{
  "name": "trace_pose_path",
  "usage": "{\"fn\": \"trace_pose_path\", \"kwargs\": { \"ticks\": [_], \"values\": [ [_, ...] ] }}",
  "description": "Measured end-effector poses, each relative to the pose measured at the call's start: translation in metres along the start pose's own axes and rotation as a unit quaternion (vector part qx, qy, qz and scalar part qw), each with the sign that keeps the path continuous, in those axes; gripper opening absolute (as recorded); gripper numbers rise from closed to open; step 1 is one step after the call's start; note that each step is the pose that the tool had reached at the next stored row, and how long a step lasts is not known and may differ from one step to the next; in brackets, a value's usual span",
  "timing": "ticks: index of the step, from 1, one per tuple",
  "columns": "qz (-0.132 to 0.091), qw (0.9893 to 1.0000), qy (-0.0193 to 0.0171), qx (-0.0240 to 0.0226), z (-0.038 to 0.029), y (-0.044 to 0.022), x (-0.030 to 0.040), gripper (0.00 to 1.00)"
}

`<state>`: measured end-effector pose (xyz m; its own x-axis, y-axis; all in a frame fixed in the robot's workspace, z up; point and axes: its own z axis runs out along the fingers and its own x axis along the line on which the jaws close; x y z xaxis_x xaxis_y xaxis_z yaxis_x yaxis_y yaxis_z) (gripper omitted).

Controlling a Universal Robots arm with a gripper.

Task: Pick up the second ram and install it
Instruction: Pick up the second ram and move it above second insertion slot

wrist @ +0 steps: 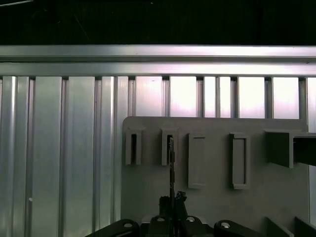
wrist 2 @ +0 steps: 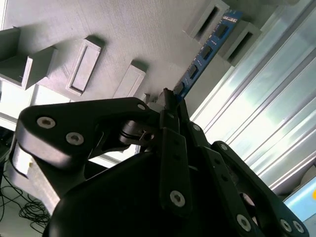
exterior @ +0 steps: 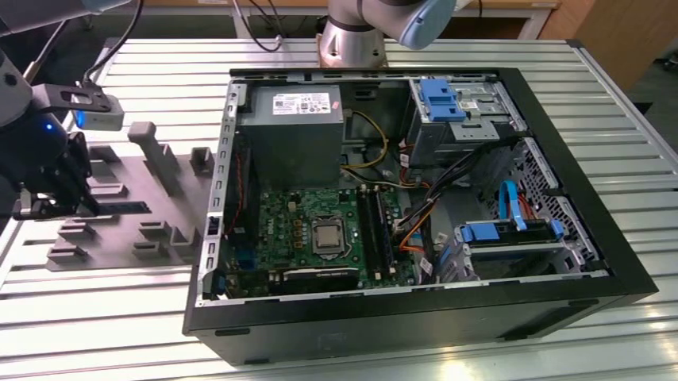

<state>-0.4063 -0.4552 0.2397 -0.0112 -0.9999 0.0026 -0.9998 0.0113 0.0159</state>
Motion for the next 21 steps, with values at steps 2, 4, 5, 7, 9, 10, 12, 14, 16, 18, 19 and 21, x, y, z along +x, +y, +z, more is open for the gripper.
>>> {"fn": "trace_pose_path", "kwargs": {
  "ticks": [2,4,5,7,9,10,12,14,16,18,19,21],
  "values": [
    [0.000,1.0000,0.0000,0.0000,-0.0030,0.0000,0.0000,0.14],
    [0.000,1.0000,0.0000,0.0000,-0.0062,0.0001,-0.0001,0.14],
    [0.000,1.0000,0.0000,0.0000,-0.0078,0.0001,-0.0001,0.14],
    [0.000,1.0000,0.0000,0.0000,-0.0112,0.0002,-0.0001,0.14],
    [0.000,1.0000,0.0000,0.0000,-0.0142,0.0002,-0.0002,0.14],
    [0.000,1.0000,0.0000,0.0000,-0.0156,0.0002,-0.0002,0.14],
    [0.000,1.0000,0.0000,0.0000,-0.0183,0.0003,-0.0002,0.14],
    [0.000,1.0000,0.0000,0.0000,-0.0212,0.0003,-0.0003,0.14],
    [0.000,1.0000,0.0000,0.0000,-0.0240,0.0004,-0.0003,0.14],
    [0.000,1.0000,0.0000,0.0000,-0.0269,0.0004,-0.0003,0.14],
    [0.000,1.0000,0.0000,0.0000,-0.0282,0.0005,-0.0004,0.14],
    [0.000,1.0000,0.0000,0.0000,-0.0309,0.0005,-0.0004,0.14]
  ]
}}
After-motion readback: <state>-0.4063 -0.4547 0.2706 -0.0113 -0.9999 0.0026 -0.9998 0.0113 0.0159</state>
